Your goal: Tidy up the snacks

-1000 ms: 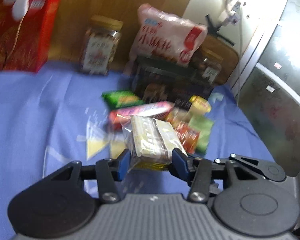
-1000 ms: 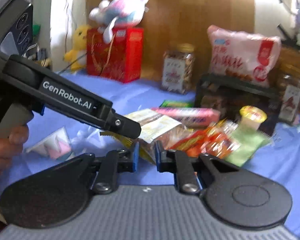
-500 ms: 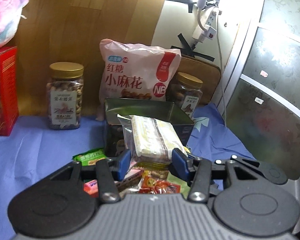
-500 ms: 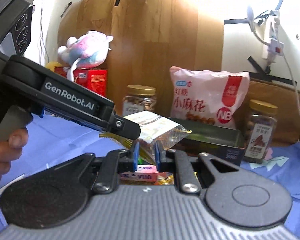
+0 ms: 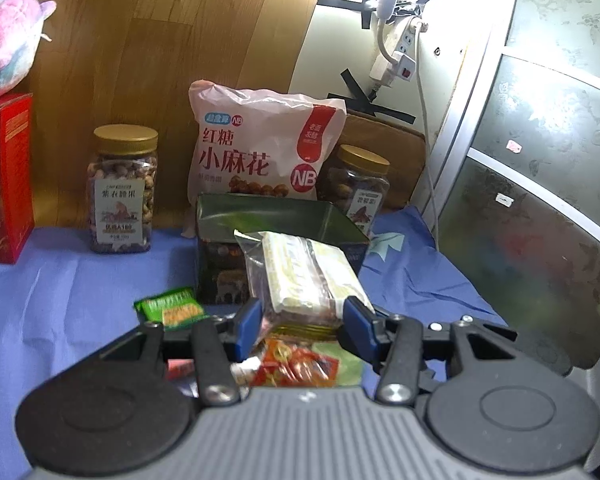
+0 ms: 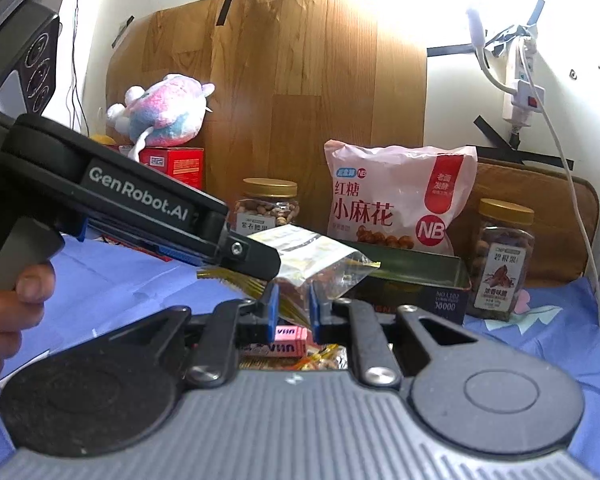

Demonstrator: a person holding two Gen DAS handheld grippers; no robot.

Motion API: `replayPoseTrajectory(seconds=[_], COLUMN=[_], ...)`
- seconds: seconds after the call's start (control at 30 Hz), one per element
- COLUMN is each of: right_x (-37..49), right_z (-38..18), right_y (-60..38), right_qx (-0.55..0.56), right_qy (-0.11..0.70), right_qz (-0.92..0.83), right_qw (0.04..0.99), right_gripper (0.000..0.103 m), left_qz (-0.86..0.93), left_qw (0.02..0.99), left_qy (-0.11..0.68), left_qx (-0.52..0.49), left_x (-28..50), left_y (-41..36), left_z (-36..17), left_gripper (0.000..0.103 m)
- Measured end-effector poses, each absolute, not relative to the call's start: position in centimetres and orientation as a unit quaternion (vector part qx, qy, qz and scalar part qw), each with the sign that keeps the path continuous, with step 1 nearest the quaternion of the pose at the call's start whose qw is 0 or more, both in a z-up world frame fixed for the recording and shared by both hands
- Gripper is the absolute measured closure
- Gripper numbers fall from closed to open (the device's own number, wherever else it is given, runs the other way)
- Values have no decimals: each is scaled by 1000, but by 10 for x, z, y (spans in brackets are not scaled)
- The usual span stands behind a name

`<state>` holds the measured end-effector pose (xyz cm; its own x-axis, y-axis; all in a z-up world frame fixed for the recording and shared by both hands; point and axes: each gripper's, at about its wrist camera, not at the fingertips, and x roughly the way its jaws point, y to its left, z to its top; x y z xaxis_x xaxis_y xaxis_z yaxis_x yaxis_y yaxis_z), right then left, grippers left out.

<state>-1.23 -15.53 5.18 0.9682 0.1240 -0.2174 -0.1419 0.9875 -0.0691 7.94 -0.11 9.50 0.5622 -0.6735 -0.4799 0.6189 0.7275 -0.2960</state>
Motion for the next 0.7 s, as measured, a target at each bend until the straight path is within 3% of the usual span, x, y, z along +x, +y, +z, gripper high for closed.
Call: replayPoseTrajectory(seconds=[0.7], right_x=[-91], right_z=[15], right_y=[-162], right_qx=[-8], right_qy=[147], right_qz=[52], right_qw=[988], right_gripper=[88], left_qz=[-315], left_qw=[890], left_qy=[330], left_qx=[27], left_x=[-11], left_y=[-36], left_z=[72], left_gripper=[58])
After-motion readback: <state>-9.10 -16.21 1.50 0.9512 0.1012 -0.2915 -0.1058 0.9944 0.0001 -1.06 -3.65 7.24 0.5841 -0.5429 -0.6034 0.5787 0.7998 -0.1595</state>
